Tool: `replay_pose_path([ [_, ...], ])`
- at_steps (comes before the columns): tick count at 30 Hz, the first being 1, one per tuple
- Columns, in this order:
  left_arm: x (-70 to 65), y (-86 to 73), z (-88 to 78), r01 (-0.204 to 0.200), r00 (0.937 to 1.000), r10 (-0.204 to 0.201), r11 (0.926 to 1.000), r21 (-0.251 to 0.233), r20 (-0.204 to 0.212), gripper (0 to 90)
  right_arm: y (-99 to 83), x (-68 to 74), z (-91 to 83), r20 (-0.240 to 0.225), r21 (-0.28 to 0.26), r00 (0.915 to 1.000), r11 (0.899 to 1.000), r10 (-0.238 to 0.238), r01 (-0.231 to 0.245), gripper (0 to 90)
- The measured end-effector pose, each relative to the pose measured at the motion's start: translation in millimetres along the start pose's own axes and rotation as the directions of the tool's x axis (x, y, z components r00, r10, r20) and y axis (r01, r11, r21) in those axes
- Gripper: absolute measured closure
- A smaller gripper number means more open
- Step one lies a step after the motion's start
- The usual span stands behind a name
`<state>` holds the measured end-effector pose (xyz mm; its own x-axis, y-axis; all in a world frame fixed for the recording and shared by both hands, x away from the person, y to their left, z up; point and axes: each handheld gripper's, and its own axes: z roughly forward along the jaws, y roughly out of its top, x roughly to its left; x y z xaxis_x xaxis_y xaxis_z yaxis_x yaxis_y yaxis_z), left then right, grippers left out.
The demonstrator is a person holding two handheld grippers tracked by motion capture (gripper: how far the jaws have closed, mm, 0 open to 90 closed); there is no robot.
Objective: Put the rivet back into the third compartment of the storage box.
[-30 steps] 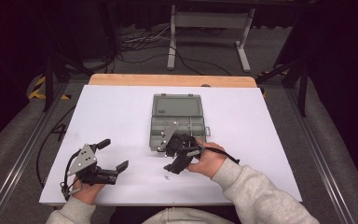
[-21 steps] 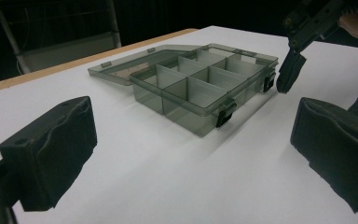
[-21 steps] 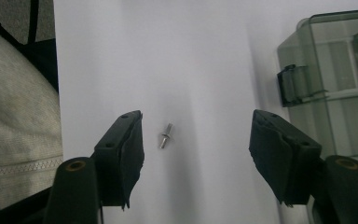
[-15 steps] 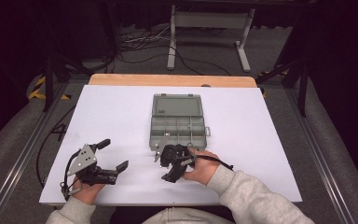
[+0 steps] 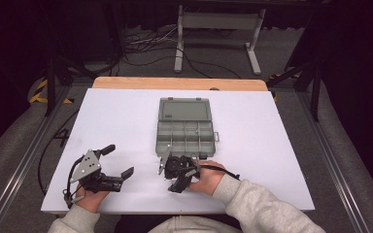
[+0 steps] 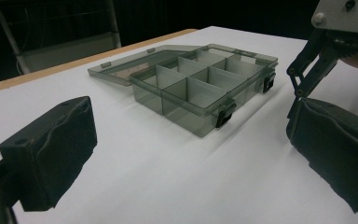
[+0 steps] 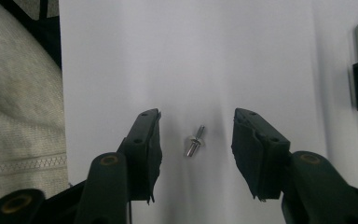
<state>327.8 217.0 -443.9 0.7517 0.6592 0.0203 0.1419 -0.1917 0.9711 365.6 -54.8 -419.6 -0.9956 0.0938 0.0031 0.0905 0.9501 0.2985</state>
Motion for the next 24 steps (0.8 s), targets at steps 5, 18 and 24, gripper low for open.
replay_pose_path([
  [5,0.3,-0.1,-0.2,0.001,1.0000,-0.001,1.0000,-0.001,0.001,0.9,0.5,0.9,6.6,-0.007,0.017,1.0000,1.000,-0.001,0.001,58.9],
  [18,0.3,0.2,-0.4,-0.003,1.0000,0.003,1.0000,0.002,0.001,0.9,3.4,8.5,7.2,0.014,0.036,0.9992,0.999,-0.037,0.037,82.1],
  [24,0.4,0.0,-0.1,0.000,1.0000,0.000,1.0000,-0.001,0.001,0.9,5.0,8.3,-0.9,0.008,0.023,0.9991,0.999,-0.040,0.040,82.2],
])
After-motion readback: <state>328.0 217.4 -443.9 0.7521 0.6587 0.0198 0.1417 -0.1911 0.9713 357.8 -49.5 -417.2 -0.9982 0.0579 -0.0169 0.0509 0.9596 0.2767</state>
